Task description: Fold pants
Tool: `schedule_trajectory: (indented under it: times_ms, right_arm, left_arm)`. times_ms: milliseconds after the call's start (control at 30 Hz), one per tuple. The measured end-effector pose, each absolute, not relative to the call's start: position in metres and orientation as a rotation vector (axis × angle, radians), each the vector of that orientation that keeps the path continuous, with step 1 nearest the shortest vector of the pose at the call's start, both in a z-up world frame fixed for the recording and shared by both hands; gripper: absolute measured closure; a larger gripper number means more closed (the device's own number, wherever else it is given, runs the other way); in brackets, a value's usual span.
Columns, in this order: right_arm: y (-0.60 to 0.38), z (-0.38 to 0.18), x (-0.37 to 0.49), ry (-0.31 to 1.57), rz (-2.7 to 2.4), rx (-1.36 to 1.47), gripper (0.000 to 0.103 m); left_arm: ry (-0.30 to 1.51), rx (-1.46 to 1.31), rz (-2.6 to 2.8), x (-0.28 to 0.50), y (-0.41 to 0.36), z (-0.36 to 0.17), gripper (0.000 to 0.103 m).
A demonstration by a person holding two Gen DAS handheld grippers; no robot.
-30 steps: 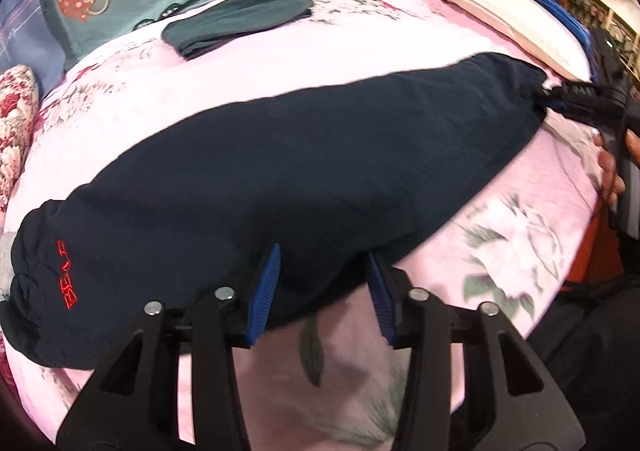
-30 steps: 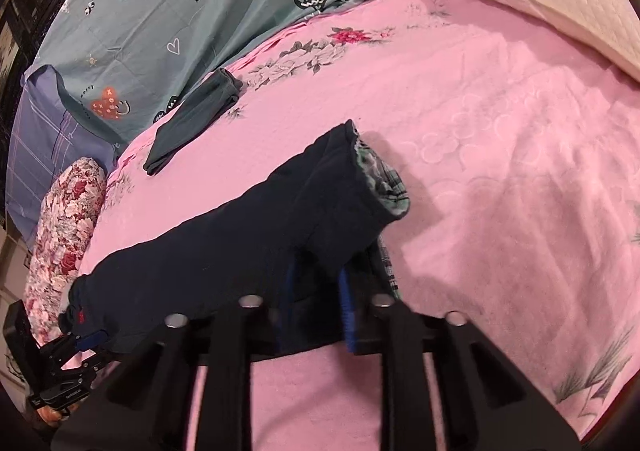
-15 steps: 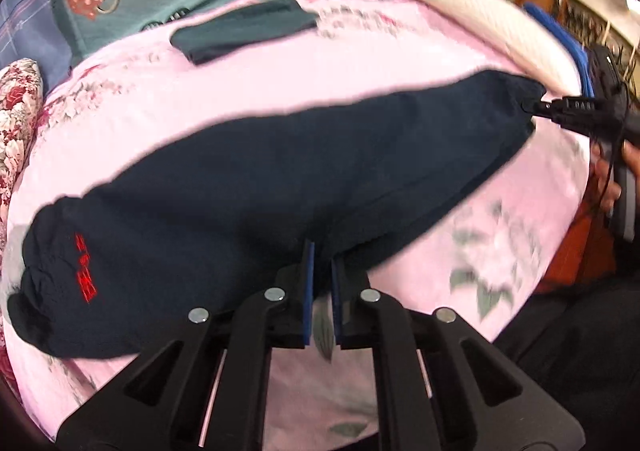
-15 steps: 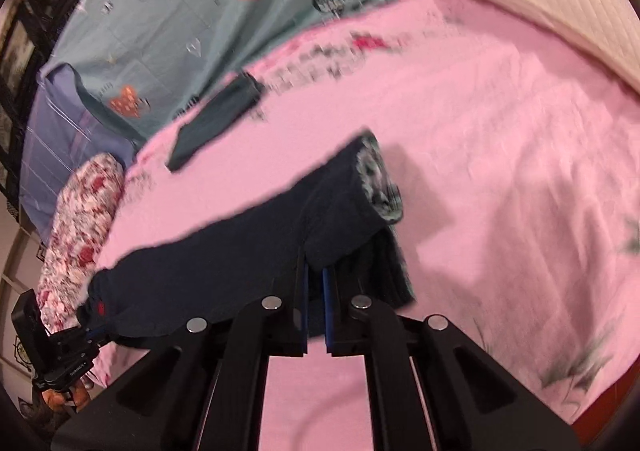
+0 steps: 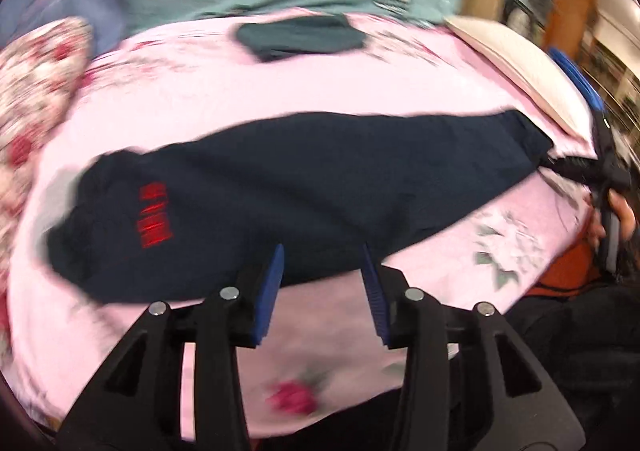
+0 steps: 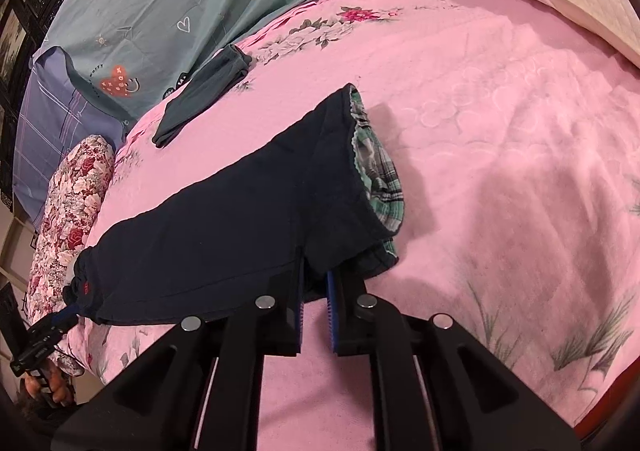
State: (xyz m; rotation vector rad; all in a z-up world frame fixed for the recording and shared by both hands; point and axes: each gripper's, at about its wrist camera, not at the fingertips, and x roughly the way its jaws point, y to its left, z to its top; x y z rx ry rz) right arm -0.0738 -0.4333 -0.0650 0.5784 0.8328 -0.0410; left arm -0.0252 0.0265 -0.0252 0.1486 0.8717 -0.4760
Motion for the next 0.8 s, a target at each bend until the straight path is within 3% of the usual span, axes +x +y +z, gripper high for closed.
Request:
schedule_trajectory:
  times_ms: [100, 267, 367, 500, 600, 800]
  right_arm:
    - [-0.431, -0.063, -0.07, 0.841, -0.049, 0.579, 0.086]
    - [-0.423, -0.059, -0.065, 0.845, -0.054, 0.542, 0.071]
    - [-0.419, -0.059, -0.064, 0.842, -0.059, 0.523, 0.068]
    - [-0.418, -0.058, -0.064, 0.84, -0.06, 0.521, 0.068]
    - [-0.418, -0.058, -0.064, 0.84, -0.06, 0.514, 0.068]
    - [-0.421, -0.059, -0.064, 0.835, -0.052, 0.515, 0.068]
  left_arm:
    - [0.844, 0.057, -0.339, -0.022, 0.077, -0.018, 0.061]
    - [0.818, -0.207, -0.159, -0.007, 0.16, -0.017, 0.047]
    - [0.808, -0.294, -0.152, 0.005, 0.175, -0.022, 0.044]
    - [0.853, -0.402, -0.142, 0.028, 0.185, -0.039, 0.047]
    - [0.898, -0.454, -0.108, 0.034, 0.19, -0.051, 0.056]
    - [0.898, -0.442, -0.082, 0.027, 0.197, -0.046, 0.056]
